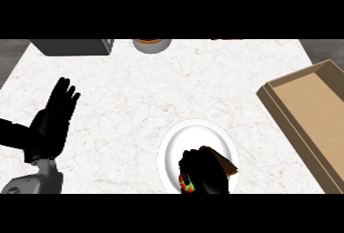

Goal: Pick the tomato from the plate and place it in the cardboard box

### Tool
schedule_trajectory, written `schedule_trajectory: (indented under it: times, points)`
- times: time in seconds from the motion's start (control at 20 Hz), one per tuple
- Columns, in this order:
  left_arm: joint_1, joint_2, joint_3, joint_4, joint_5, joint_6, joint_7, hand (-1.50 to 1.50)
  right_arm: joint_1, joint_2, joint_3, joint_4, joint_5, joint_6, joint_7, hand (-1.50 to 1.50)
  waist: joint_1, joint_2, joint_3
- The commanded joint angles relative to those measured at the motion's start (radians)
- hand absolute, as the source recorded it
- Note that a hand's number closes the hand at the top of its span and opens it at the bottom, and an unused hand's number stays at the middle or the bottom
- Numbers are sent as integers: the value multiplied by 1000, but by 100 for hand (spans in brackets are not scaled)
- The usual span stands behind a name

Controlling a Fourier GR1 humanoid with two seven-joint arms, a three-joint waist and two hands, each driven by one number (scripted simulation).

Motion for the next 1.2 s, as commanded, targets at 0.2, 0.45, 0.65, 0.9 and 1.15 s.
schedule_trajectory:
  times: [0.2, 0.45, 0.65, 0.9, 1.15]
  points:
    - [10, 18, 14, -4, 5, -14, 11, 0, 180, -154, 142, -427, 210, 11, 126, 150, 5, 5, 0]
    - [6, -7, -11, 20, -20, -4, -20, 0, 180, -168, 238, -685, 303, 189, 207, 150, 4, 5, 0]
    - [29, -4, -14, -32, -12, -4, 12, 0, 158, -38, 143, -767, 262, 144, 268, 150, 7, 4, 0]
    - [-7, 1, -5, -28, -4, -1, 32, 0, 138, 2, 52, -897, 313, 168, 362, 150, 9, 7, 0]
    - [48, -3, 0, -46, 14, -21, 10, 0, 98, -17, -190, -969, 262, 205, 369, 150, 20, 10, 1]
